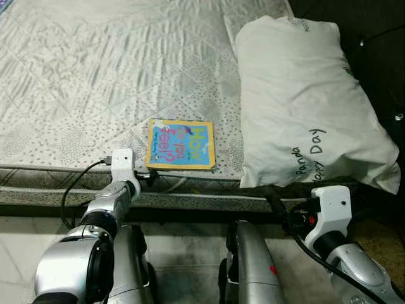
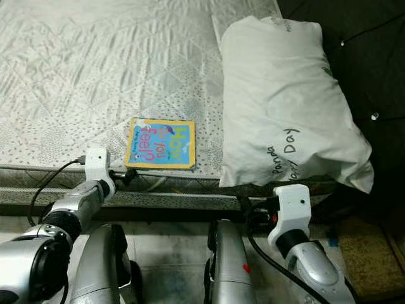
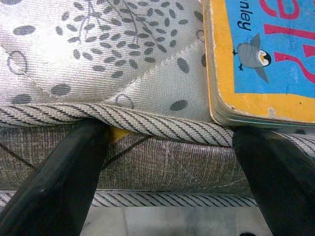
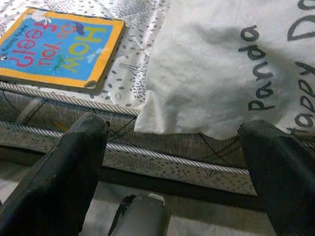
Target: Clean up the room
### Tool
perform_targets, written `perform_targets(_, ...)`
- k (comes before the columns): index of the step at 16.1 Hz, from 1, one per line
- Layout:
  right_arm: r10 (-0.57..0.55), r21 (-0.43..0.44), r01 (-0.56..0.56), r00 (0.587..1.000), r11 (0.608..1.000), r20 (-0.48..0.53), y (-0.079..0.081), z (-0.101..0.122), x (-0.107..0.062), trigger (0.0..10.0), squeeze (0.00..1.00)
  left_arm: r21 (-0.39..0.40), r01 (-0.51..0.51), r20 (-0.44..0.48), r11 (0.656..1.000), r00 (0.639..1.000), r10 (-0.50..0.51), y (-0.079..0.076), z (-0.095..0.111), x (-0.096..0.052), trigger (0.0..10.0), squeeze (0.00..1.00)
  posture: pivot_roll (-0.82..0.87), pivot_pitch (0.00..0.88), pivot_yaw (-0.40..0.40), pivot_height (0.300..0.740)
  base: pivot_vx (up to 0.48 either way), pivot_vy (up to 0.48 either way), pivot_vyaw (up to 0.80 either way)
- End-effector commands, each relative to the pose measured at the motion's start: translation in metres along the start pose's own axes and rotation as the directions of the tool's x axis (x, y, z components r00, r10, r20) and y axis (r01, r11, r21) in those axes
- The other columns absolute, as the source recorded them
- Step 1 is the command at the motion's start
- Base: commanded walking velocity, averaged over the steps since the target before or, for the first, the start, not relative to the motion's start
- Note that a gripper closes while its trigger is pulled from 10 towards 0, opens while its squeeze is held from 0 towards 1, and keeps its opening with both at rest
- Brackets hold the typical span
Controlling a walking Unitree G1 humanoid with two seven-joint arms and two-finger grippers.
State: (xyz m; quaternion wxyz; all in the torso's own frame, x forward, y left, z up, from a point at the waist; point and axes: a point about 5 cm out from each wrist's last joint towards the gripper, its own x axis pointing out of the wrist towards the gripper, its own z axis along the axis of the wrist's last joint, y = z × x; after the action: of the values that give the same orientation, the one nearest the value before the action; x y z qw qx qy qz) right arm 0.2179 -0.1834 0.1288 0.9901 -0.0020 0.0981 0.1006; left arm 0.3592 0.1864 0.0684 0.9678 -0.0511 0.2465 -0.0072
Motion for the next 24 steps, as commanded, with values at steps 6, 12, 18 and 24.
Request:
perform_targets(6, -0.031, -0.003, 0.031, 0.999, 1.0, -0.009, -0.004, 0.0, -0.004, 10.0, 0.0, -0.001, -0.097, 0.085, 0.995, 0.992, 0.097, 0.021, 0.025, -0.003, 10.0, 0.0, -0.21, 0.249, -0.064, 0.57, 0.0, 0.0, 0.0)
perform_targets(12, -0.037, 0.001, 0.037, 0.999, 0.999, -0.005, -0.004, -0.001, -0.002, 10.0, 0.0, -0.007, -0.154, 0.116, 0.988, 0.981, 0.154, 0.032, 0.036, -0.005, 10.0, 0.0, -0.2, 0.239, -0.058, 0.57, 0.0, 0.0, 0.0)
perform_targets(18, -0.037, 0.002, 0.037, 0.999, 0.999, 0.001, -0.004, -0.001, 0.004, 10.0, 0.0, -0.017, -0.188, 0.135, 0.982, 0.973, 0.189, 0.039, 0.044, -0.007, 10.0, 0.0, -0.2, 0.211, -0.052, 0.57, 0.0, 0.0, 0.0)
perform_targets(24, -0.02, 0.009, 0.019, 0.999, 1.0, 0.042, -0.001, 0.001, 0.025, 10.0, 0.0, -0.07, -0.134, 0.119, 0.989, 0.983, 0.141, 0.026, 0.026, -0.004, 10.0, 0.0, -0.15, 0.137, -0.043, 0.57, 0.0, 0.0, 0.0)
